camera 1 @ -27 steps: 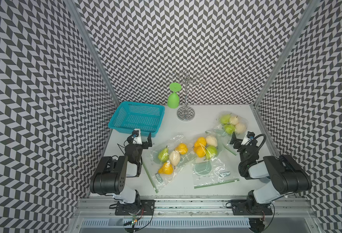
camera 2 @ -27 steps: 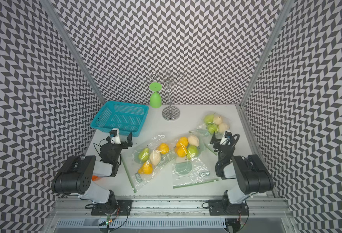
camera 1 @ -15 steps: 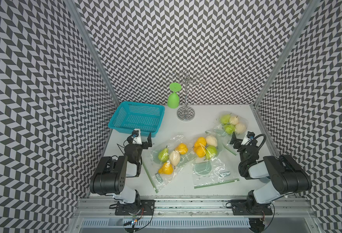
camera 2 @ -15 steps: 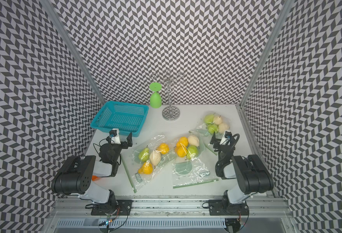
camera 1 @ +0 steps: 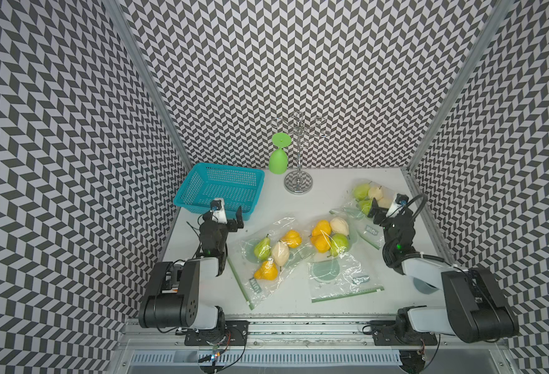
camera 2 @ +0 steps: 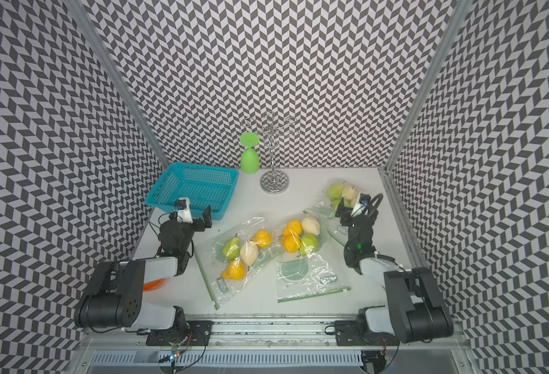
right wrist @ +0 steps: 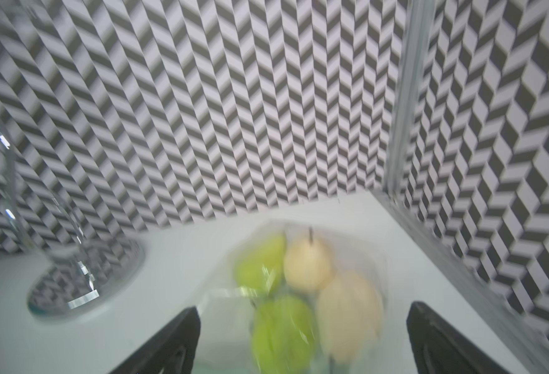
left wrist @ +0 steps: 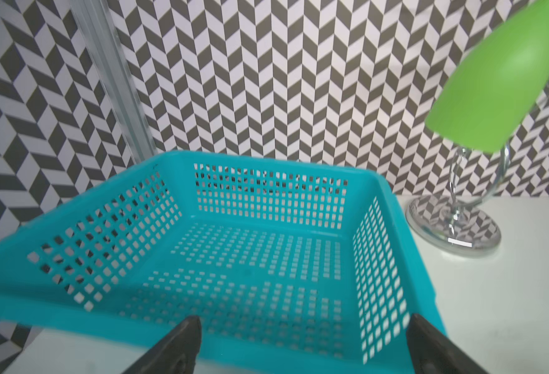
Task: Open the zip-top bag and take out the pear
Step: Pick up the zipper food storage bag at the center of the board.
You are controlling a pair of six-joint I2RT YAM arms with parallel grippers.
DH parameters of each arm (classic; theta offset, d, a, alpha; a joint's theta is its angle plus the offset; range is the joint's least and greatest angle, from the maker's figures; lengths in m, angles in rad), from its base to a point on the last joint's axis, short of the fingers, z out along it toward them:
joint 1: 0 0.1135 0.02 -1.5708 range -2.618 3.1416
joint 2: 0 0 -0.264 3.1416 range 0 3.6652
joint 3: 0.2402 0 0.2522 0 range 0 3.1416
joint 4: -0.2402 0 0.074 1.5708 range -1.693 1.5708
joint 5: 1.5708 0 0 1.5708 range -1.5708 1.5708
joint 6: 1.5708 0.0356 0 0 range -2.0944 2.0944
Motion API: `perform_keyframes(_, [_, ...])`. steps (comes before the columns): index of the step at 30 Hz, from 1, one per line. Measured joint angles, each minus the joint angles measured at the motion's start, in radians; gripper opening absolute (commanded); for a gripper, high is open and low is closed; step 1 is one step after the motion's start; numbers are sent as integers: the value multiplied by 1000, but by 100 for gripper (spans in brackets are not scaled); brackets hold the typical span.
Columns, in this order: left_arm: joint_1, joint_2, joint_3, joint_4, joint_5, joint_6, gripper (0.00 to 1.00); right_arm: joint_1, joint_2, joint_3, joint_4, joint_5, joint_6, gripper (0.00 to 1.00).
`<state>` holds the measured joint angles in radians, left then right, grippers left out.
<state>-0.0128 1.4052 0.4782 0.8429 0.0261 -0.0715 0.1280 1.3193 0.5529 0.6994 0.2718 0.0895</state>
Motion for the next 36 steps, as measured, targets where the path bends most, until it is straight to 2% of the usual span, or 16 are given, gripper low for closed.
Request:
perform_keyframes(4, [-45,-132,182,-227,0,-137,100,1,-89,195,-307,-192,97,99])
perform_keyframes(6, [-80,-194,236,-315,35,-193,100,1,-121,226,-452,-302,142,100])
perform_keyframes(9, [-175,-266,319,-447,152,-268,100,1,-180,201,-669,-423,206,99])
perform_keyframes(12, [-329,-284,402,-570,254,-322,100,1,-246,143,-861,-445,276,99])
perform_keyframes(16, [-619,-257,436,-696,316,-385,100,-11,-285,88,-1064,-428,340,99])
perform_keyframes(19, [-805,-212,412,-757,336,-435,100,-19,-284,79,-1141,-426,377,99])
perform_keyframes(24, [-1005,-130,354,-795,322,-512,99,-20,-254,40,-1151,-461,434,100])
perform_keyframes(29, [-1058,-53,321,-791,327,-571,97,-23,-241,-68,-1148,-513,472,98])
perform_keyframes(36, [-997,-10,270,-764,357,-607,92,-26,-296,-158,-1099,-577,503,92])
